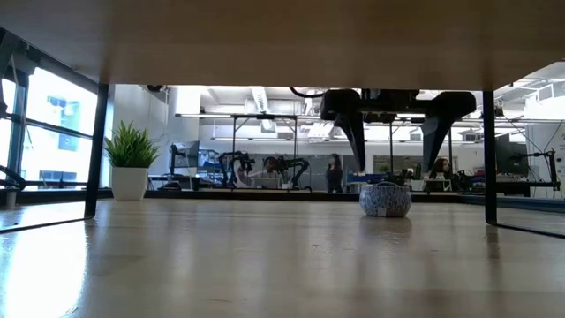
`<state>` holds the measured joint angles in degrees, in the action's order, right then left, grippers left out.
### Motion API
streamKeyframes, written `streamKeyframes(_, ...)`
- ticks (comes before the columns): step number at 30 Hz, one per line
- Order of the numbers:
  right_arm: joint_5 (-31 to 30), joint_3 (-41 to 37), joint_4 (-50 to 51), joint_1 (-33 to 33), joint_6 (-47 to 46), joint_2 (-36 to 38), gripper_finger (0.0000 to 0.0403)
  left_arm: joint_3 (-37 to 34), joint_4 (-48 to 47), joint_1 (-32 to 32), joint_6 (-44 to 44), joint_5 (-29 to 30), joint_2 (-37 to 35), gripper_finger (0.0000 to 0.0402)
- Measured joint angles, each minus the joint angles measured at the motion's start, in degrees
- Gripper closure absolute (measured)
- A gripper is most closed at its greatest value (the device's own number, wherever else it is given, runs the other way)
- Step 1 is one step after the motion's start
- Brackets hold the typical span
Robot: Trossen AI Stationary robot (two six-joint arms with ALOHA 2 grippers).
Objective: Pick & Place candle stick holders
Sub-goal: Put the blue scented candle on the shelf
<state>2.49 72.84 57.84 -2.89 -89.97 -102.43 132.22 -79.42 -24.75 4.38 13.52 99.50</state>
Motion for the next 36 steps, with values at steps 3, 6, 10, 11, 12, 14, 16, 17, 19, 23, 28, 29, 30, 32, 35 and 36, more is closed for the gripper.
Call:
streamKeyframes(3,0.01,0.00,0.07,-0.15,0.00,0.00,0.0005,0.00,0.00,0.00,0.02,0.00,0.00,0.0197)
streamKeyframes(6,0.44,0.02,-0.08,-0.48,0.01,-0.64,0.0005,0.00,0.00,0.02,0.01,0.00,0.00,0.0197)
streamKeyframes(10,2.99,0.00,-1.31,-1.39,2.69,-2.71,0.0005,0.00,0.00,0.00,0.00,0.00,0.00,0.0197)
streamKeyframes(11,3.23,0.00,-1.62,-1.62,3.31,-3.09,0.0005,0.00,0.00,0.02,0.02,0.00,0.00,0.0197)
streamKeyframes(12,3.42,0.02,-1.82,-1.64,3.68,-3.39,0.0005,0.00,0.00,0.00,0.02,-0.02,0.00,0.0197)
streamKeyframes(14,2.53,0.00,-2.34,-1.64,3.95,-3.54,0.0005,0.00,0.00,0.02,0.00,-0.02,0.00,0.0197)
streamKeyframes(16,1.55,0.04,-2.83,-1.64,3.96,-3.41,0.0005,0.00,0.00,0.01,0.01,-0.02,0.00,0.0197)
streamKeyframes(17,1.54,0.04,-3.03,-1.66,3.96,-3.37,0.0005,0.00,0.00,0.01,0.01,-0.02,0.00,0.0197)
streamKeyframes(19,1.80,0.04,-3.73,-1.82,4.29,-3.37,0.0005,0.00,0.00,0.02,0.01,-0.02,0.00,0.0197)
streamKeyframes(23,1.96,0.04,-4.45,-1.97,4.91,-3.34,0.0005,0.00,0.00,0.00,0.00,-0.02,0.00,0.0197)
streamKeyframes(28,2.79,0.07,-3.95,-1.97,4.53,-4.44,0.0005,0.00,0.00,0.00,0.02,-0.02,0.00,0.0197)
streamKeyframes(29,3.16,0.07,-3.95,-1.97,4.69,-4.81,0.0005,0.00,0.00,0.01,0.00,-0.02,0.00,0.0197)
streamKeyframes(30,3.53,0.07,-4.05,-1.97,4.89,-5.28,0.0005,0.00,0.00,0.02,0.02,-0.02,0.00,0.0197)
streamKeyframes(32,4.05,0.07,-4.12,-1.99,5.32,-5.64,0.0005,0.00,0.00,0.02,0.02,-0.02,0.00,0.0197)
streamKeyframes(35,4.03,0.07,-4.11,-1.99,5.35,-5.89,0.0005,0.00,0.00,0.00,0.00,-0.02,0.00,0.0197)
streamKeyframes(36,3.95,0.07,-4.15,-1.99,5.35,-5.97,0.0005,0.00,0.00,0.01,0.00,-0.02,0.00,0.0197)
